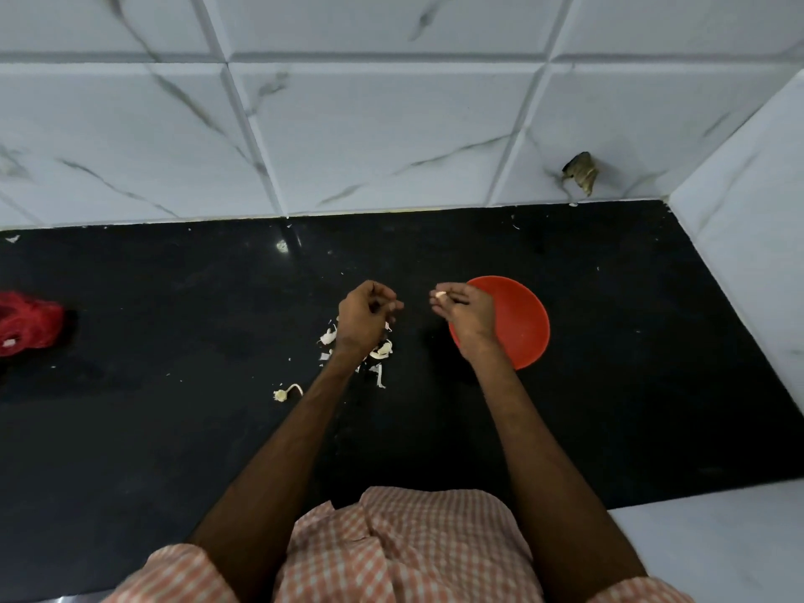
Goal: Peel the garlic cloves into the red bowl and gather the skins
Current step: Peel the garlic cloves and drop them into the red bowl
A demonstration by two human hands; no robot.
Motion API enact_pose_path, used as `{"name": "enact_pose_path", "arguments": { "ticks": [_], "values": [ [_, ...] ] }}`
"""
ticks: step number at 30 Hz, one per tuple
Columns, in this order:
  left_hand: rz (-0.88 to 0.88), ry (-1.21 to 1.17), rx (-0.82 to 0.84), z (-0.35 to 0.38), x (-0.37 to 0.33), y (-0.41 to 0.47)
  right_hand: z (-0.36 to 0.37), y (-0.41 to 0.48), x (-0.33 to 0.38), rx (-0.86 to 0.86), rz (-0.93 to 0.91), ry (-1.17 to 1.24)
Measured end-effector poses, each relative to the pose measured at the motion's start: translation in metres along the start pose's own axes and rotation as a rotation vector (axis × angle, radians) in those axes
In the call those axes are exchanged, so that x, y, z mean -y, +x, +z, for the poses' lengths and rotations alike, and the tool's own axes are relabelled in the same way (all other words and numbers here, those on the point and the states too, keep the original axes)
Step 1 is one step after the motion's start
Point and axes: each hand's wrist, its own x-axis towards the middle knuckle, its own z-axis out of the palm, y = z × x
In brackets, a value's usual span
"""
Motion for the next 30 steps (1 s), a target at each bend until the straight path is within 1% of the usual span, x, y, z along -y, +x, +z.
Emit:
{"name": "enact_pose_path", "arguments": {
  "ticks": [4, 7, 9, 11, 12, 14, 15, 16, 18, 19, 20, 22, 24, 27, 30],
  "values": [
    [-0.091, 0.011, 0.076, 0.015, 0.016, -0.004, -0.045, 0.016, -0.014, -0.131, 0.116, -0.062],
    [-0.128, -0.002, 0.082, 0.017, 0.026, -0.005, -0.059, 0.02, -0.02, -0.154, 0.188, -0.076],
    [-0.136, -0.044, 0.062, 0.015, 0.03, -0.004, -0.063, 0.02, -0.022, -0.16, 0.181, -0.129],
    [-0.121, -0.035, 0.023, 0.008, 0.031, -0.004, -0.064, 0.016, -0.018, -0.185, 0.105, -0.242],
    [-0.087, 0.033, -0.012, 0.002, 0.032, -0.003, -0.061, 0.013, -0.014, -0.21, 0.035, -0.304],
    [-0.008, 0.299, -0.061, -0.012, 0.037, -0.003, -0.049, 0.004, -0.005, -0.225, -0.177, -0.411],
    [0.029, 0.459, -0.049, -0.02, 0.042, -0.003, -0.039, -0.001, -0.002, -0.189, -0.274, -0.44],
    [0.053, 0.591, 0.003, -0.026, 0.048, -0.004, -0.026, -0.005, -0.001, -0.117, -0.345, -0.463],
    [0.04, 0.748, 0.166, -0.032, 0.058, -0.009, 0.0, -0.011, -0.01, 0.089, -0.374, -0.554],
    [0.023, 0.776, 0.217, -0.033, 0.062, -0.012, 0.012, -0.014, -0.018, 0.214, -0.362, -0.652],
    [0.017, 0.778, 0.232, -0.034, 0.065, -0.015, 0.022, -0.018, -0.027, 0.327, -0.363, -0.782],
    [0.025, 0.746, 0.192, -0.036, 0.069, -0.017, 0.033, -0.024, -0.047, 0.478, -0.385, -1.046],
    [0.017, 0.718, 0.151, -0.037, 0.07, -0.016, 0.034, -0.025, -0.06, 0.501, -0.427, -1.122],
    [0.003, 0.718, 0.138, -0.04, 0.069, -0.017, 0.033, -0.02, -0.064, 0.458, -0.442, -1.088],
    [0.058, 0.732, 0.107, -0.038, 0.063, -0.02, 0.031, -0.018, -0.063, 0.386, -0.424, -1.035]
  ]
}}
